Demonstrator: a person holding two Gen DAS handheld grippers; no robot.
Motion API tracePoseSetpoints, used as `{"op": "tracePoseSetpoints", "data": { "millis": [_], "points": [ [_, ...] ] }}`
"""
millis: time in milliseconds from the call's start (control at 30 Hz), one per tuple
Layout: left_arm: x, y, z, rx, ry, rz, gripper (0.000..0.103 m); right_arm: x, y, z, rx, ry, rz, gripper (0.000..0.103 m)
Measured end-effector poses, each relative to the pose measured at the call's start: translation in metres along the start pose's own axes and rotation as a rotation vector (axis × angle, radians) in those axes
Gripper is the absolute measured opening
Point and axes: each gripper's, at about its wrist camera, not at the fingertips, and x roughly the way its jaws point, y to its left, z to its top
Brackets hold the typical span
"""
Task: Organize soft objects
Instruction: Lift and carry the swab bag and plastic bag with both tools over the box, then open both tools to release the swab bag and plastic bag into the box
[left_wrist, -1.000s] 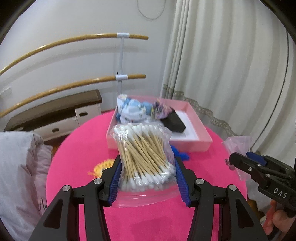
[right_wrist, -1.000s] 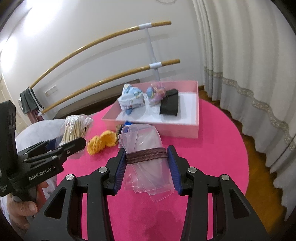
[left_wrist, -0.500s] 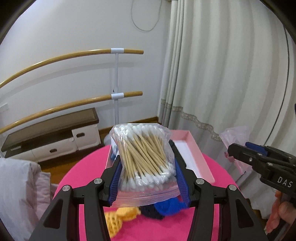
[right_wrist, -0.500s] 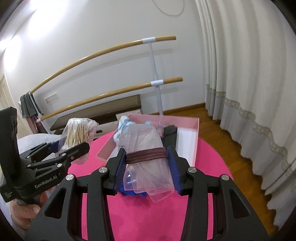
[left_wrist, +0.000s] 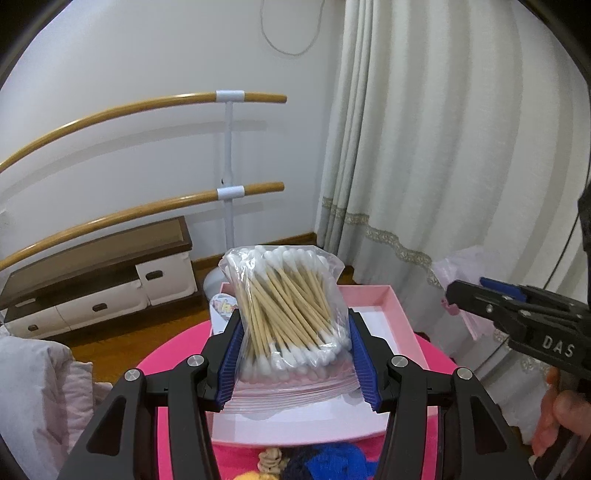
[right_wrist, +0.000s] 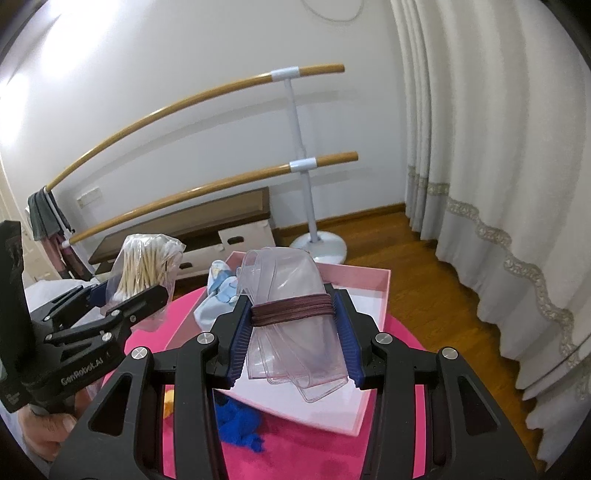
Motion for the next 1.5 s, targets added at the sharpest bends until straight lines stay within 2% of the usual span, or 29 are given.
{"op": "tracePoseSetpoints", "data": {
  "millis": [467,733,1000,1100,1200,1333,1400,1467,1500],
  "points": [
    [0.103,-0.002,0.042,0.006,0.123,-0.017,0.050,0.080,-0.038,0.017,0.064,0.128,-0.002,0.040],
    [0.169,-0.004,0.061,0.010,0.192,-0.022,0.050,0.117,-0.057,0.011,0.101,0.196,-0.017,0.040],
    [0.207,-0.012,0.065,0.028,0.237,-0.011,0.052,0.146,-0.070,0.000,0.143,0.255,-0.021,0.040],
    [0.217,-0.018,0.064,0.039,0.251,-0.005,0.053,0.155,-0.072,-0.003,0.155,0.274,-0.027,0.041],
    [0.217,-0.027,0.058,0.050,0.255,0.014,0.067,0.159,-0.077,-0.007,0.179,0.283,-0.027,0.042],
    [0.219,-0.033,0.057,0.049,0.254,0.015,0.079,0.156,-0.082,-0.010,0.201,0.273,-0.026,0.060],
    [0.214,-0.034,0.055,0.055,0.239,0.023,0.084,0.152,-0.083,-0.010,0.203,0.261,-0.024,0.065],
    [0.208,-0.035,0.051,0.065,0.222,0.041,0.093,0.145,-0.083,-0.009,0.210,0.240,-0.021,0.086],
    [0.204,-0.035,0.050,0.068,0.210,0.048,0.096,0.142,-0.082,-0.009,0.215,0.232,-0.020,0.092]
  ]
}}
